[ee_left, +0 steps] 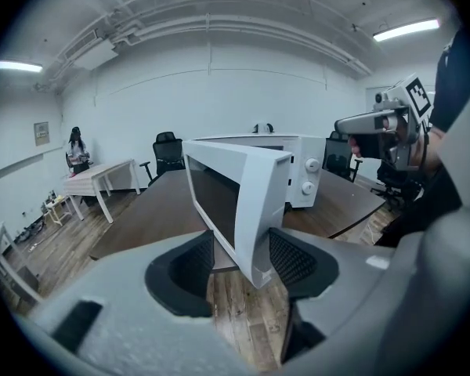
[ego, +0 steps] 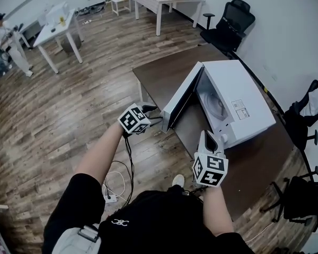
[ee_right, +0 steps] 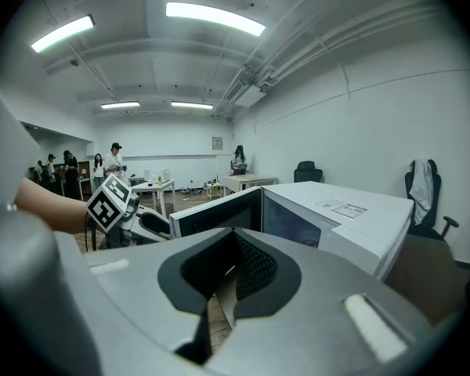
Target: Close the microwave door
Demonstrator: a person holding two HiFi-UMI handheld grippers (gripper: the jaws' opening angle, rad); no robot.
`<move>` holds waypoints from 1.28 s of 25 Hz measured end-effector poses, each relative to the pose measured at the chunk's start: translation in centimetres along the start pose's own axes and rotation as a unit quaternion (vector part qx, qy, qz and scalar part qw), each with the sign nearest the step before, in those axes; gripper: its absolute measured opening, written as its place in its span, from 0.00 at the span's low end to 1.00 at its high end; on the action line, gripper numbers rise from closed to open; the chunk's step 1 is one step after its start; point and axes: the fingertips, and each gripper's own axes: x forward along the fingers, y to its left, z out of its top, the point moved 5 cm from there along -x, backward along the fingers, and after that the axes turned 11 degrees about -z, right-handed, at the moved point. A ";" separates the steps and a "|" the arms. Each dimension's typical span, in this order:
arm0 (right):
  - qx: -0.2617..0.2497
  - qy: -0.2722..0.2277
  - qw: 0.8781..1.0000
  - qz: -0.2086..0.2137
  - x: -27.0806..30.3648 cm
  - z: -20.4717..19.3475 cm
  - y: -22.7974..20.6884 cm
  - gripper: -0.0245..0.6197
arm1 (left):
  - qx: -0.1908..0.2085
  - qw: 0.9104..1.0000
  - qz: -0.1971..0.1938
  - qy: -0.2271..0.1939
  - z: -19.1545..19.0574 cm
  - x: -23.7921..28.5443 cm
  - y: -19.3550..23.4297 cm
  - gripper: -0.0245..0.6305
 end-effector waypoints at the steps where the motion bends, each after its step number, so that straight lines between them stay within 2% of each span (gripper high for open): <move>1: 0.001 0.000 1.000 -0.001 0.0 0.0 0.1 0.05 | 0.004 1.000 -0.009 -0.004 0.1 0.3 -0.4 0.39; 5: 0.004 0.002 1.000 -0.008 0.0 -0.1 -0.3 0.05 | 0.021 0.998 -0.050 -0.018 1.0 1.9 -2.0 0.35; 10: 0.012 0.000 1.000 -0.021 -0.1 -0.4 -1.5 0.05 | 0.034 0.995 -0.092 -0.030 2.3 4.2 -3.4 0.38; 21: 0.028 -0.003 0.997 -0.068 -0.5 -0.6 -4.9 0.05 | 0.084 0.981 -0.176 -0.020 5.4 9.1 -6.2 0.36; 28: 0.039 -0.003 0.995 -0.092 -0.8 -0.4 -6.7 0.05 | 0.105 0.971 -0.212 -0.013 7.3 11.6 -7.9 0.34; 32: 0.045 -0.003 0.993 -0.108 -1.0 -0.5 -7.9 0.05 | 0.115 0.967 -0.229 -0.011 8.3 13.3 -8.9 0.28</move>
